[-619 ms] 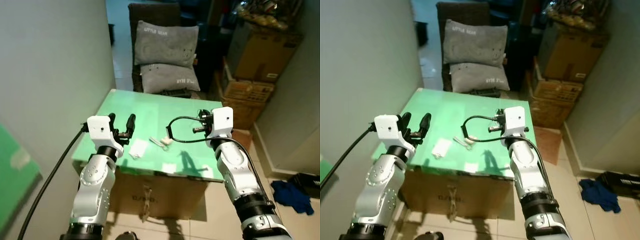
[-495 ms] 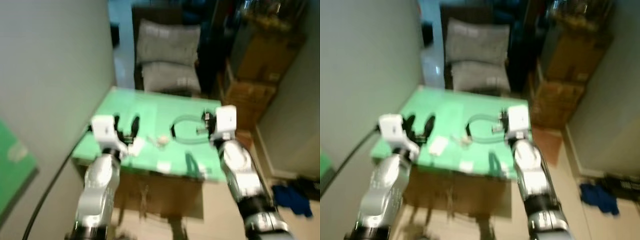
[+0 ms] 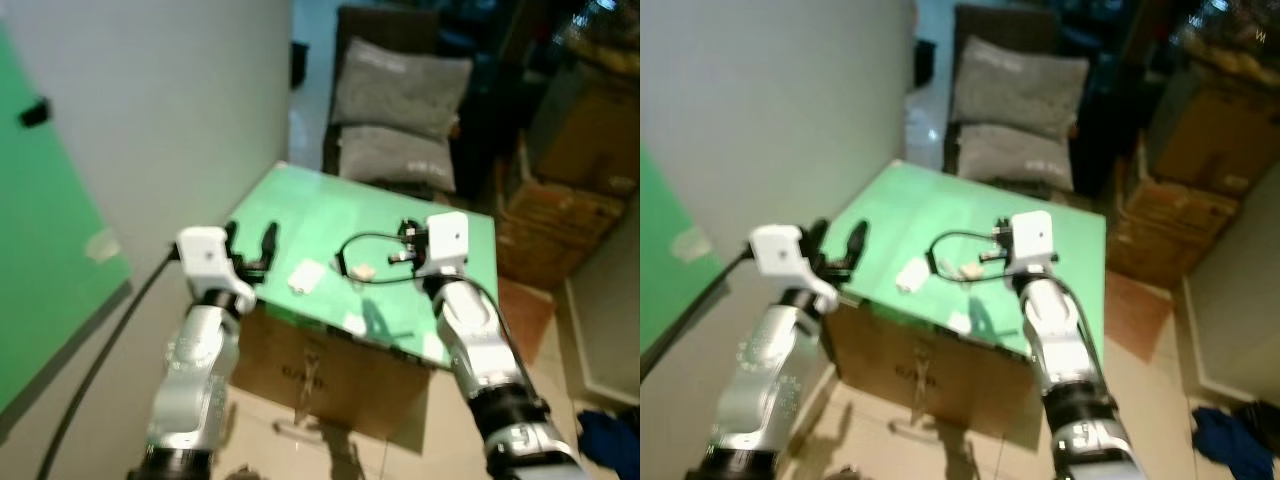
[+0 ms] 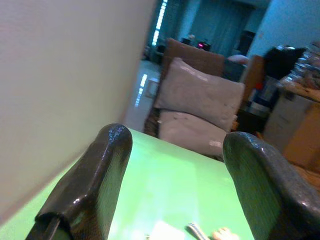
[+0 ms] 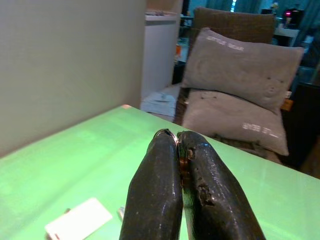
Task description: Hang keys on a hook
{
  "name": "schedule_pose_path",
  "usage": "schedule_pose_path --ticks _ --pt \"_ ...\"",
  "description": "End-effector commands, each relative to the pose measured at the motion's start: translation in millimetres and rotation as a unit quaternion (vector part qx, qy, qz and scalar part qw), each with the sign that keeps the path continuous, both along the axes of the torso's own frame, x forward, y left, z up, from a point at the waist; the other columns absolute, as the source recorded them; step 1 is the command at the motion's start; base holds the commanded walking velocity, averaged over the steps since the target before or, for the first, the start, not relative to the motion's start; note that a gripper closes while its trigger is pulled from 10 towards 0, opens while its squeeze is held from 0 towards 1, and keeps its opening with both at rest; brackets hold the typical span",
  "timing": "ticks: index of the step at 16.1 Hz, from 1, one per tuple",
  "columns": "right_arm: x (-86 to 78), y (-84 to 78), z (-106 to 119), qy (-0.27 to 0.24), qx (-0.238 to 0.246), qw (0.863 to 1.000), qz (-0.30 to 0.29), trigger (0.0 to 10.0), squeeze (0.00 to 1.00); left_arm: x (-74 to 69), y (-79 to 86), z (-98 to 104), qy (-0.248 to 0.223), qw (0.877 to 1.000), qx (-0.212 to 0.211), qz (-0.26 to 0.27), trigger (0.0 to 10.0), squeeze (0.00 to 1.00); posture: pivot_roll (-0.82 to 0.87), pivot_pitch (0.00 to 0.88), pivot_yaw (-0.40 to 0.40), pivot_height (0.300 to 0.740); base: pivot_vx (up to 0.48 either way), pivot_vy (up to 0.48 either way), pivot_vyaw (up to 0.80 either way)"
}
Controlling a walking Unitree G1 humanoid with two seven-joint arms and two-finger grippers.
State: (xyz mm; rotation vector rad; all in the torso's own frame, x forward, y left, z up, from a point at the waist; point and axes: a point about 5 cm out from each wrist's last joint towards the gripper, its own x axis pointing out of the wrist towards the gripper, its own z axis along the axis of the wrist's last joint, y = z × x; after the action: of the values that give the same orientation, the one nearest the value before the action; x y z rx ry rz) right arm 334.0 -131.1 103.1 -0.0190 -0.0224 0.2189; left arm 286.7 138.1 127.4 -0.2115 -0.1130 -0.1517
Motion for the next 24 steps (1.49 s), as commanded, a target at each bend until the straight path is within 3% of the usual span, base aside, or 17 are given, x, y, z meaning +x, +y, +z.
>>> schedule_pose_path --ticks 1,4,9,20,22,24 --pt "2.4 -6.7 3 -0.005 0.007 1.0 -0.009 0.0 0.0 0.1 -6.2 5 -0.009 1.0 -0.008 -0.009 10.0 0.0 0.07 0.0 -0.057 0.74 0.0 0.48 0.46" --pt "2.2 -4.9 4 -0.004 0.017 1.0 -0.002 0.0 0.0 -1.3 -6.6 6 -0.008 1.0 0.007 -0.009 10.0 0.0 0.08 0.0 -0.053 0.74 0.0 0.467 0.45" --pt "3.4 -2.1 5 -0.003 0.022 1.0 0.014 0.0 0.0 -3.7 -9.4 9 -0.02 0.999 0.034 -0.01 10.0 0.0 0.08 0.0 -0.061 0.74 -0.055 0.0 0.44" --pt "1.6 0.9 3 0.0 0.015 0.999 0.031 0.0 0.0 -13.3 -19.1 12 -0.044 0.996 0.076 -0.028 10.0 0.0 0.09 0.0 -0.074 0.74 0.0 -0.48 0.44" --pt "1.6 1.3 2 0.001 0.013 0.999 0.035 0.0 0.0 -11.8 -18.5 9 -0.032 0.996 0.083 -0.021 10.0 0.0 0.09 0.0 -0.077 0.74 0.0 -0.48 0.44" --pt "1.9 3.4 3 0.001 0.011 0.999 0.039 0.0 0.0 -8.4 -15.8 5 -0.012 0.998 0.062 -0.013 10.0 0.0 0.09 0.0 -0.079 0.74 0.0 -0.24 0.43"
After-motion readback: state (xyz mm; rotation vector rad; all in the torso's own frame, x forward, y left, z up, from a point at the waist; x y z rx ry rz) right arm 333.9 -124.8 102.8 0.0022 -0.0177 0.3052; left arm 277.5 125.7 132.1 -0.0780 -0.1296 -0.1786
